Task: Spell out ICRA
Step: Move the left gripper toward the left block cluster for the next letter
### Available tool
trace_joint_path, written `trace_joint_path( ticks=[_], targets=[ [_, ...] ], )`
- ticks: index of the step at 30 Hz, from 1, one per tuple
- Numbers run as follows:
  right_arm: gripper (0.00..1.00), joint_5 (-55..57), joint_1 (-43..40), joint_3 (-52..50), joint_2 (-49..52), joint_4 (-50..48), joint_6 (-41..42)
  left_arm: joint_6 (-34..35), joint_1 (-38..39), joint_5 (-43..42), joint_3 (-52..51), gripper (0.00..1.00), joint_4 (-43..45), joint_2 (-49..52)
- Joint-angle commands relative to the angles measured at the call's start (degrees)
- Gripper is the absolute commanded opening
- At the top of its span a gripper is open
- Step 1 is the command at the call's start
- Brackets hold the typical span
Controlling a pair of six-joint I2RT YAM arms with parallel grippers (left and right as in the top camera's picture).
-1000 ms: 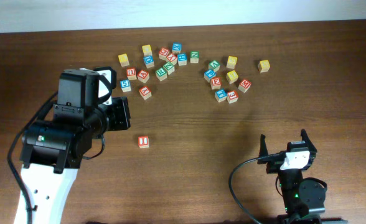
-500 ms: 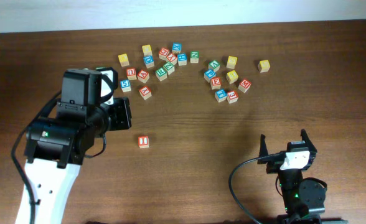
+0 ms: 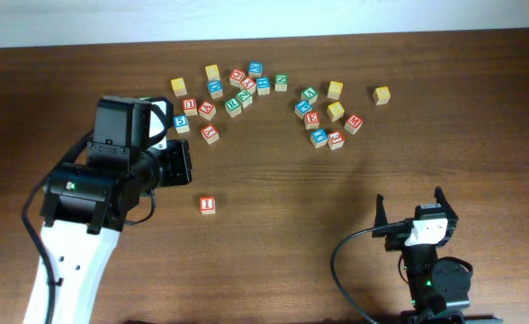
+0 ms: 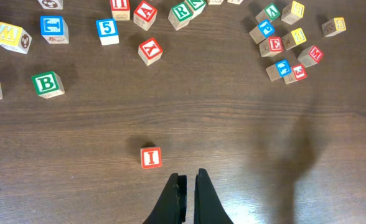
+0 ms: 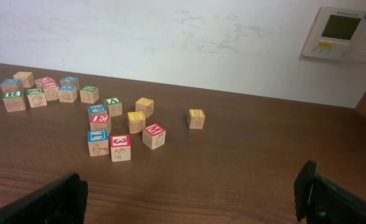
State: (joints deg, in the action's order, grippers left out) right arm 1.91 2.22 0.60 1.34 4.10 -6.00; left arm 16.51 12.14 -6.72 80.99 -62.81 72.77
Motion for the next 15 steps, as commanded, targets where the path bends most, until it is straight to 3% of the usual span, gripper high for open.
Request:
trace_joint_path(
  ticks=[1, 7, 11, 15],
  targets=[
    [0.98, -0.13, -0.37, -0.28, -0.17, 0.46, 0.24, -0.07, 0.07, -0.39, -0.66, 0.01, 0.13, 0.46],
    [0.98, -0.13, -0.37, -0.28, -0.17, 0.46, 0.24, -0.07, 0.07, -0.39, -0.66, 0.31, 0.13, 0.46],
    [0.98, -0.13, -0.37, -0.28, -0.17, 0.46, 0.24, -0.07, 0.07, -0.33, -0.66, 0.66, 0.15, 0.46],
    [0.98, -0.13, -0.37, -0.28, -0.17, 0.46, 0.24, 0.09, 0.07, 1.64, -0.66, 0.82, 0.17, 0.46]
  ],
)
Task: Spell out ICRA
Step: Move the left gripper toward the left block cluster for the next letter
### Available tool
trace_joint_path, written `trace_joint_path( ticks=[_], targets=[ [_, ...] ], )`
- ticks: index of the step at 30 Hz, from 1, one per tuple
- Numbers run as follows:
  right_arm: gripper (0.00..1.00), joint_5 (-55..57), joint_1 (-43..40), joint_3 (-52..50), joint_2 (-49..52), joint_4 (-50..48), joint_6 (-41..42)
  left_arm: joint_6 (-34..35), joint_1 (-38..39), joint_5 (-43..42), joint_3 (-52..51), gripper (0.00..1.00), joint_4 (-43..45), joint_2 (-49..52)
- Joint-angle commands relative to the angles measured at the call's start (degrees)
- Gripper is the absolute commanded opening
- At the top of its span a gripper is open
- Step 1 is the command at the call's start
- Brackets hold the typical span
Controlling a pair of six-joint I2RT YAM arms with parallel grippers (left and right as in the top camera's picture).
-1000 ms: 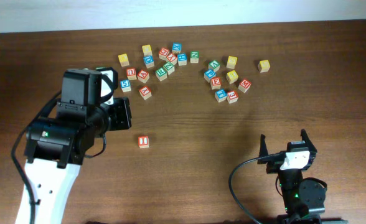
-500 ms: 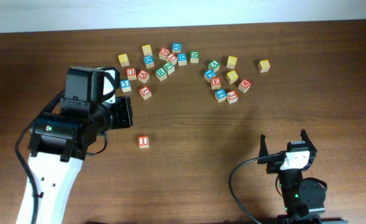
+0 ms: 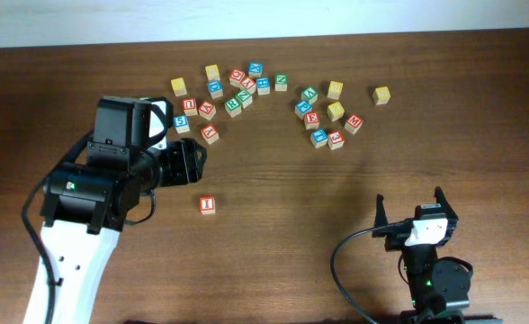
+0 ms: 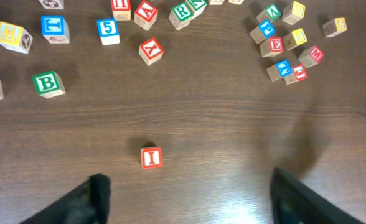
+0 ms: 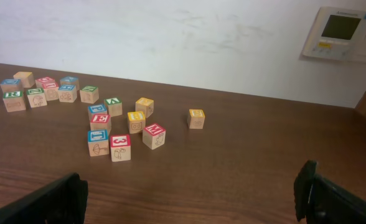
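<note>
A red I block point(image 3: 208, 204) point(image 4: 150, 157) lies alone on the brown table, letter side up. My left gripper point(image 3: 185, 163) point(image 4: 189, 208) hovers just left of and above it, jaws spread wide with nothing between them. A red A block point(image 4: 145, 11) and a green R block point(image 4: 181, 12) sit in the far pile of blocks. My right gripper point(image 3: 415, 209) point(image 5: 189, 202) stands open and empty near the front right, far from all blocks.
Several letter blocks form a left cluster point(image 3: 224, 90) and a right cluster point(image 3: 326, 115) at the back of the table, with a lone yellow block point(image 3: 381, 94) further right. A green B block point(image 4: 48, 84) sits apart. A wall panel point(image 5: 338, 31) hangs behind.
My left gripper, shut 0.5 s ago, now stands wide open in the same place near the I block. The blocks and the right arm have not moved.
</note>
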State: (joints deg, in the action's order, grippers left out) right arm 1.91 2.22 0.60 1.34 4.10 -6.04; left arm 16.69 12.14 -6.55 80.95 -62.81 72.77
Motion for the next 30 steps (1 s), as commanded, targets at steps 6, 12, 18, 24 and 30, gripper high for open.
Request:
trace_joint_path(
  ticks=[6, 12, 18, 24, 30],
  targets=[
    [0.98, -0.11, -0.37, -0.28, -0.17, 0.46, 0.28, 7.78, -1.36, 9.6, -0.61, 0.99, 0.13, 0.46],
    [0.98, -0.13, -0.37, -0.28, -0.17, 0.46, 0.28, 9.03, -9.44, 9.53, -0.61, 0.99, -0.09, 0.52],
    [0.98, -0.13, -0.37, -0.28, -0.17, 0.46, 0.28, 8.98, -18.82, 9.57, -0.61, 0.99, -2.4, 0.52],
    [0.98, -0.13, -0.37, -0.28, -0.17, 0.46, 0.28, 8.98, -23.89, 9.57, -0.61, 0.99, -3.3, 0.52],
    [0.98, -0.13, -0.37, -0.28, -0.17, 0.46, 0.28, 8.98, -23.93, 9.55, -0.61, 0.99, -5.44, 0.52]
  ],
)
